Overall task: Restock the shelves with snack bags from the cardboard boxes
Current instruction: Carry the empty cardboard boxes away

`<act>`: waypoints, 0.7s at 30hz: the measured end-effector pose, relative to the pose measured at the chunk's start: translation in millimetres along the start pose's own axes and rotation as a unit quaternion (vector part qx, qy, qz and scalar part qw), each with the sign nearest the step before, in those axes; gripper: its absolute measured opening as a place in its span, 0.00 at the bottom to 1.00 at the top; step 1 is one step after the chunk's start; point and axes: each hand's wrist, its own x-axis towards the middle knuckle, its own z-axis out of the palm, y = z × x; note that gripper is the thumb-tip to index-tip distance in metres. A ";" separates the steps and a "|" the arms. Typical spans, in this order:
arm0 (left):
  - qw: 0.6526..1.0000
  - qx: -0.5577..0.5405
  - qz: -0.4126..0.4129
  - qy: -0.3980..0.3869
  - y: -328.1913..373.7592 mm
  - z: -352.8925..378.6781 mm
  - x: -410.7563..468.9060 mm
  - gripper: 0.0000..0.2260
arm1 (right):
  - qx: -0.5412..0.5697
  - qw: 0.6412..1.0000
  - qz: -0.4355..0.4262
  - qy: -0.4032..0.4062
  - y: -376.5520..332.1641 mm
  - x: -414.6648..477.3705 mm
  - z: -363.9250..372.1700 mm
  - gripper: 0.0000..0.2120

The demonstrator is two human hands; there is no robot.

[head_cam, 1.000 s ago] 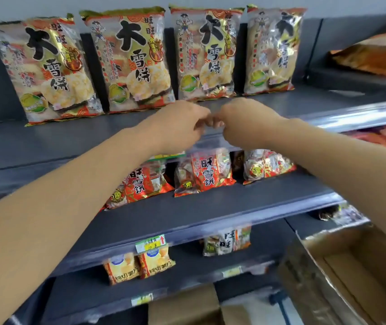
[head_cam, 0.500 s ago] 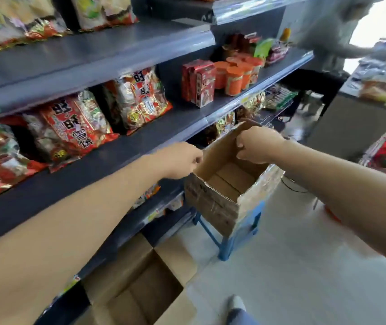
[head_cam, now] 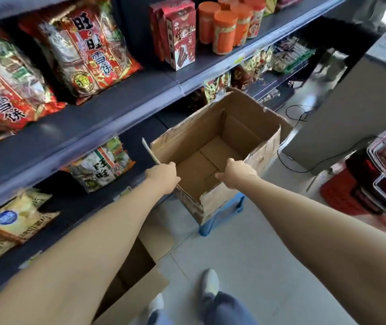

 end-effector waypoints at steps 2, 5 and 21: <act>0.999 -0.025 -0.028 -0.009 1.7 9.8 7.9 0.15 | 0.030 0.999 0.025 -0.010 1.5 10.2 9.6 0.27; 0.997 -0.054 -0.054 -0.011 4.8 18.3 16.5 0.15 | 0.095 0.993 0.061 -0.020 -0.8 21.3 21.4 0.25; 0.994 -0.107 -0.019 0.024 20.7 -25.1 -1.9 0.26 | 0.198 0.966 0.125 0.108 -1.6 -32.7 -2.7 0.14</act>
